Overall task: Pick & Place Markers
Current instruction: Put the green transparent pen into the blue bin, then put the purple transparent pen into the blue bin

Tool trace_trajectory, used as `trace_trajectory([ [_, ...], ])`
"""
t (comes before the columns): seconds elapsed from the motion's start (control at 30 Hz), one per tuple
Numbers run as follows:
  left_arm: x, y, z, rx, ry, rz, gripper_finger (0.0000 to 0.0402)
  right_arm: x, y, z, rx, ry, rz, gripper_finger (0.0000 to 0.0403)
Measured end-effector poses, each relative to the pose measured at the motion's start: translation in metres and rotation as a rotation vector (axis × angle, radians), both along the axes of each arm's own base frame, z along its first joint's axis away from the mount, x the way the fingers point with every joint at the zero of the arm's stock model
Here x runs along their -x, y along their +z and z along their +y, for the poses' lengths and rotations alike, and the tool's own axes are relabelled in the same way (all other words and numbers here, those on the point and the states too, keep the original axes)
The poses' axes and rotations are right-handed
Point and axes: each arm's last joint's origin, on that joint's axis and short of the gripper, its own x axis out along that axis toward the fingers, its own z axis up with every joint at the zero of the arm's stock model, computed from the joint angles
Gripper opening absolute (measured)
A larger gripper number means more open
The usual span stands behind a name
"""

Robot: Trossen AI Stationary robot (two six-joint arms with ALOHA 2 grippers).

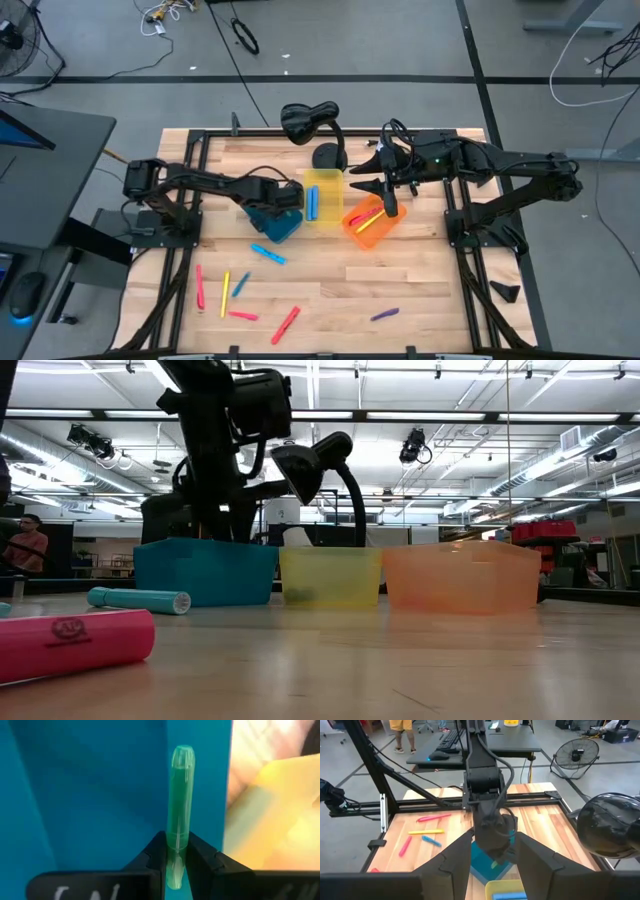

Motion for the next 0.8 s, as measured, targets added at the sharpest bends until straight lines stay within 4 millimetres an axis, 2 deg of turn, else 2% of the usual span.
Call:
trace_trajectory([
  [0.17, -0.003, -0.0089, -0.0021, 0.017, -0.004, 0.023, 0.005, 0.0, 0.0, 0.0, 0.004, 0.001, 0.0, 0.0151],
  [0.37, -0.0028, -0.0097, -0.002, 0.019, 0.007, 0.026, 0.0056, 0.0, -0.0001, 0.0, 0.003, 0.002, 0.002, 0.0151],
  [0.63, -0.003, -0.0095, -0.002, 0.021, 0.015, 0.022, 0.0157, 0.0001, -0.0003, 0.0, 0.004, 0.001, 0.004, 0.0151],
  [0.8, -0.003, -0.0095, -0.0016, 0.021, 0.016, 0.021, 0.0202, 0.0001, -0.0003, 0.0, 0.004, 0.002, 0.004, 0.0151],
])
